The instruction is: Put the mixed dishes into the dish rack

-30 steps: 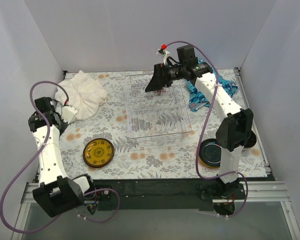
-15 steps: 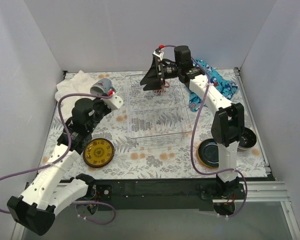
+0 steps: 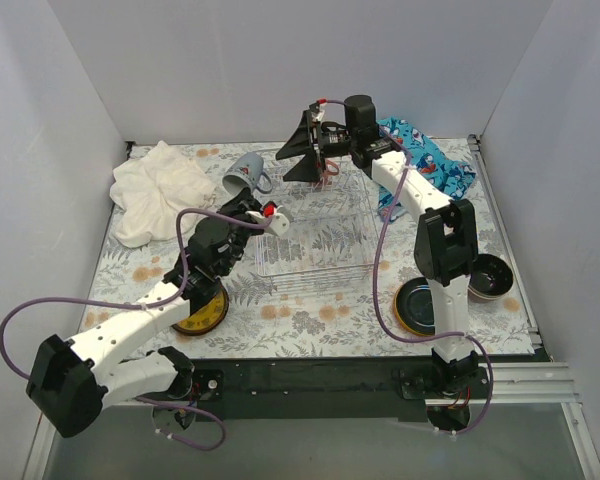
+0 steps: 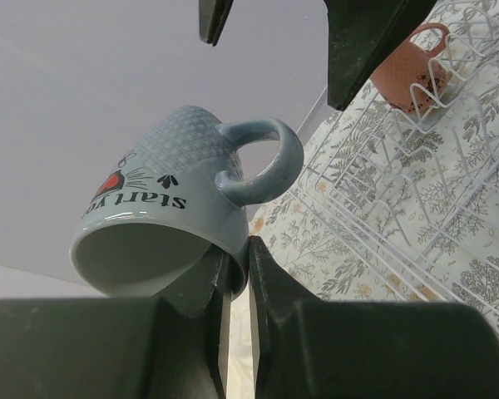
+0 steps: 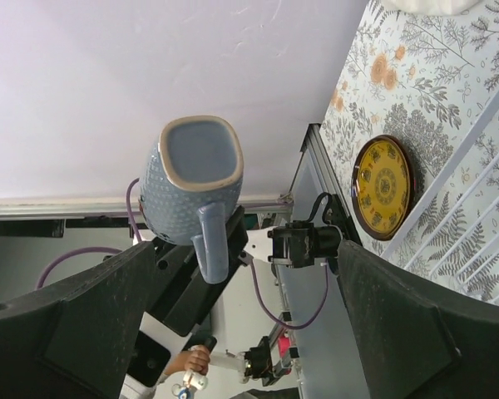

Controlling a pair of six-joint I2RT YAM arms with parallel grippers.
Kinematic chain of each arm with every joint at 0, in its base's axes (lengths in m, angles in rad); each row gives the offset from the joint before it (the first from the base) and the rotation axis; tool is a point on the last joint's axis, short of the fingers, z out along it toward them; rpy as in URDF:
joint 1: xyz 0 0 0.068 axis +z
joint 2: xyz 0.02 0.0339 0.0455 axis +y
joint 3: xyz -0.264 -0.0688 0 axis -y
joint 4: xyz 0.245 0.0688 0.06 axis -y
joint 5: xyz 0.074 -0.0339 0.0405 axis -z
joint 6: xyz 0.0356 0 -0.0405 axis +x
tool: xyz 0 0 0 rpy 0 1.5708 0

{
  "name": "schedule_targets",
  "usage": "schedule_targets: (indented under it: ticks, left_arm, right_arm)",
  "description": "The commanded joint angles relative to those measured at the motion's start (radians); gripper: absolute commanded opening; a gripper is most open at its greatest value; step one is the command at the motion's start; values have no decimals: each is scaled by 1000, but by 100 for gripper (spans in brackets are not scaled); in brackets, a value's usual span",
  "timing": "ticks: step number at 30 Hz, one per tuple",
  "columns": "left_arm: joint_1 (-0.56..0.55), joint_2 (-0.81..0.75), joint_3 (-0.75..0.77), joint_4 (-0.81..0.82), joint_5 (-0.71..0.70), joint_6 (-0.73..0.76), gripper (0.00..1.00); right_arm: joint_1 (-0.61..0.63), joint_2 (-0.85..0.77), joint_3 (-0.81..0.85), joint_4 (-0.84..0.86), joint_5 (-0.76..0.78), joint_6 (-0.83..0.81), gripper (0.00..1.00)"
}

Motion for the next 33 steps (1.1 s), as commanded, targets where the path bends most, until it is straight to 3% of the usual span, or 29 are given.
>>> schedule_targets:
  ticks: [1, 19, 28, 33]
  left_arm:
    - [-34, 48, 1, 247, -110, 40, 0]
    - [-129, 177, -45, 456, -164, 72, 0]
    - [-131, 199, -70, 497, -154, 81, 0]
    - [-131, 197, -76, 488, -153, 68, 0]
  right_arm:
    - [21, 2, 7, 168, -19, 108, 98]
    - [69, 55, 76, 263, 31, 163, 98]
    - [69, 23, 41, 281, -11, 145, 85]
    - [69, 11, 45, 294, -33, 142, 91]
